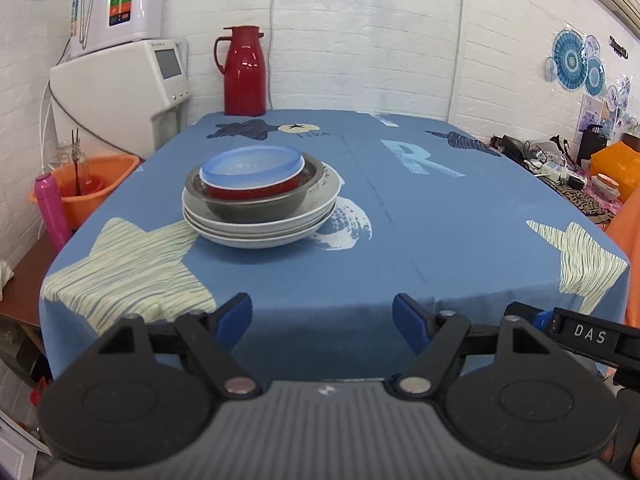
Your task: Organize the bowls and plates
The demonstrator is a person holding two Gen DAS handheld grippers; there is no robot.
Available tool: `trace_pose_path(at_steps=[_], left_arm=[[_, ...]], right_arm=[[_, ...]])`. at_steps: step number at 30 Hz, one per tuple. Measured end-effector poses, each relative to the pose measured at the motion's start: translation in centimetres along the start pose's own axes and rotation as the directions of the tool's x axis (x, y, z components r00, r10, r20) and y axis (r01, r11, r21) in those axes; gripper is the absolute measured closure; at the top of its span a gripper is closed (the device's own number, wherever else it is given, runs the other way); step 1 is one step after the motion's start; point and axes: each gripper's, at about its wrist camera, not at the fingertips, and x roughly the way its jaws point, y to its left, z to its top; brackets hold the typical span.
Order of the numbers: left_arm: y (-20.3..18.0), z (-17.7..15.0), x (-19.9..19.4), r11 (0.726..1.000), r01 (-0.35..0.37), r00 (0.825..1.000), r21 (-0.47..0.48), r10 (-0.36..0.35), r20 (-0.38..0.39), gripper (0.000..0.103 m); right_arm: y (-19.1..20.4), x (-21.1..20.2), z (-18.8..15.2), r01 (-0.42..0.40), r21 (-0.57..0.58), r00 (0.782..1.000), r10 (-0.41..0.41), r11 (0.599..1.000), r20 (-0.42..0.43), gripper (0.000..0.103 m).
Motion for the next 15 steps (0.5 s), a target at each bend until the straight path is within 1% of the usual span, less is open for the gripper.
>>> trace_pose_path(at_steps=[7,10,11,12,15], left_arm=[[-0.4,-0.5,0.6,0.999,-0.038,0.999,0.029,0.039,-0.005,0.027],[-0.4,-0.7,0.9,0.999,-0.04,0.999,0.023,0.04,-0.012,0.026],[-0.4,-0.7,0.9,0.999,-0.042,0.999,0.022,0.042,-0.012,0.023],[-0.4,-0.7,1.0,0.999,-0.049,0.999,0.02,0.05,-0.012,0.009],[-0.6,-0.8,0.8,0.997,-0.072,0.997,0.023,0.072,0.002,0.009]], right_arm=[[1.0,0.3,-1.8,0.015,-0.099,0.999,-0.019,0.995,-0.038,0.078],[2.0,0.1,-2.3,0.037,-0.166,0.999,-0.042,0.985,-0.023,0.078],[2.3,0.0,-2.5,0.049,-0.189,0.999,-0.052,0.981,-0.015,0.077],[2.6,-0.2,-2.5,0.059,-0.21,0.998,-0.062,0.976,-0.007,0.077],[3.0,-0.6,-2.7,0.086,-0.243,0.996,-0.082,0.966,0.029,0.077]])
